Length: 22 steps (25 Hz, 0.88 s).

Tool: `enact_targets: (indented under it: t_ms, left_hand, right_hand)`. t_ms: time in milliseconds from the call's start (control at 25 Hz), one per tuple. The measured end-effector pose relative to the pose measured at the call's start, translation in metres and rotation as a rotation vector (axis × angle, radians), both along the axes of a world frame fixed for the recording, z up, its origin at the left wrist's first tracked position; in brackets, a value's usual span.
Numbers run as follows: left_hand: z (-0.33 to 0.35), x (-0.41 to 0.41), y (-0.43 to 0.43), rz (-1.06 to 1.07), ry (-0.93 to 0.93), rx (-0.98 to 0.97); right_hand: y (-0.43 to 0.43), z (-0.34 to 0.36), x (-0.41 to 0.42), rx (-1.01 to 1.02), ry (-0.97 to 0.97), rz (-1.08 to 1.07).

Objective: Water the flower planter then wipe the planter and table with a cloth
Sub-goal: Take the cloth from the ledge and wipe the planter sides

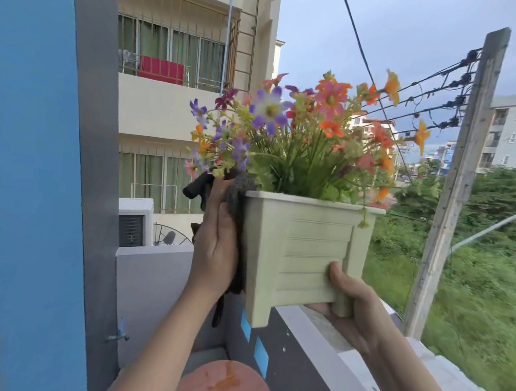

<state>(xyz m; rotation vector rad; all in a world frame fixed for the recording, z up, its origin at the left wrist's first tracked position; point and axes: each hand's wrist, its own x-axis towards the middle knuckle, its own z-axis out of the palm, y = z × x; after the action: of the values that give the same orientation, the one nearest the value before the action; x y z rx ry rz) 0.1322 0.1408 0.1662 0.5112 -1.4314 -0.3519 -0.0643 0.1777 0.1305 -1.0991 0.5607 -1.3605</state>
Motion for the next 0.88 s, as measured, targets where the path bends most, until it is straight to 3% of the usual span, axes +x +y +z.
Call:
enact_targets:
  t_ms: [120,200,360,520,760,880]
  left_hand:
    - [-0.008,0.002,-0.02,0.035,0.045,0.484]
    - [-0.017,0.0,-0.024,-0.043,0.033,0.6]
    - [-0.038,-0.021,0.009,-0.188,-0.028,0.312]
    - [-0.043,-0.017,-0.007,-0.15,-0.038,0.224]
    - [-0.018,-0.006,-0.029,-0.029,-0.01,0.269]
    - [-0.008,-0.004,-0.027,-0.016,0.009,0.315]
  right_hand:
    - [0.001,0.001,-0.001,-0.027,-0.027,0.011]
    - [-0.002,0.006,0.001,-0.055,-0.009,-0.012]
    - [-0.01,0.012,-0.001,-0.084,-0.01,-0.044]
    - [-0.009,0.01,-0.003,-0.08,-0.009,0.026]
    - [-0.012,0.004,-0.017,-0.096,-0.099,0.19]
    - [-0.022,-0.001,-0.022,-0.119,-0.159,0.152]
